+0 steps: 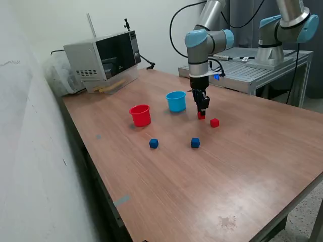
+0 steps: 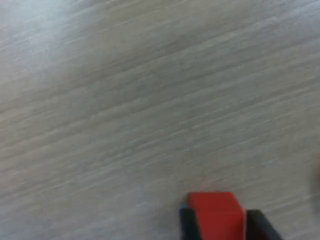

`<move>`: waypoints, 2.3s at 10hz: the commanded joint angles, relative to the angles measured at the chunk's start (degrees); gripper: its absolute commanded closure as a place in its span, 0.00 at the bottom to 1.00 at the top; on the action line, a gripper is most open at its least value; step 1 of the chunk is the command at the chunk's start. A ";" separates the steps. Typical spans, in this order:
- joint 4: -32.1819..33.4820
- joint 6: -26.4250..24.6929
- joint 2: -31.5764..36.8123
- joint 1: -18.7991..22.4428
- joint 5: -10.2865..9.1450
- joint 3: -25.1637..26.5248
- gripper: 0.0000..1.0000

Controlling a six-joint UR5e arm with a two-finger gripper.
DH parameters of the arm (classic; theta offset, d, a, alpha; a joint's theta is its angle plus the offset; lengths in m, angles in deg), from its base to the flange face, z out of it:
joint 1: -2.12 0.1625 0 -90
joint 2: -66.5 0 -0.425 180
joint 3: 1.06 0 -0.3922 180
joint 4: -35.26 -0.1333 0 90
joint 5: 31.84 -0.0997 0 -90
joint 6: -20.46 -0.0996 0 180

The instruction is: Place red objects in the red bin, and blue objects in the blue bin.

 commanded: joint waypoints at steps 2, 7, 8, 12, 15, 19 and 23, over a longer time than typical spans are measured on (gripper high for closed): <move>0.01 -0.04 -0.15 0.00 0.01 -0.04 1.00; -0.16 0.84 3.00 0.62 4.81 -2.13 1.00; -0.94 1.89 3.97 0.62 4.93 -5.19 1.00; -13.40 16.84 5.64 -0.17 5.19 -15.21 1.00; -13.87 20.09 5.73 -4.37 4.93 -20.85 1.00; -13.78 21.76 2.41 -7.46 4.84 -24.28 1.00; -13.61 23.34 -3.39 -7.64 4.75 -30.79 1.00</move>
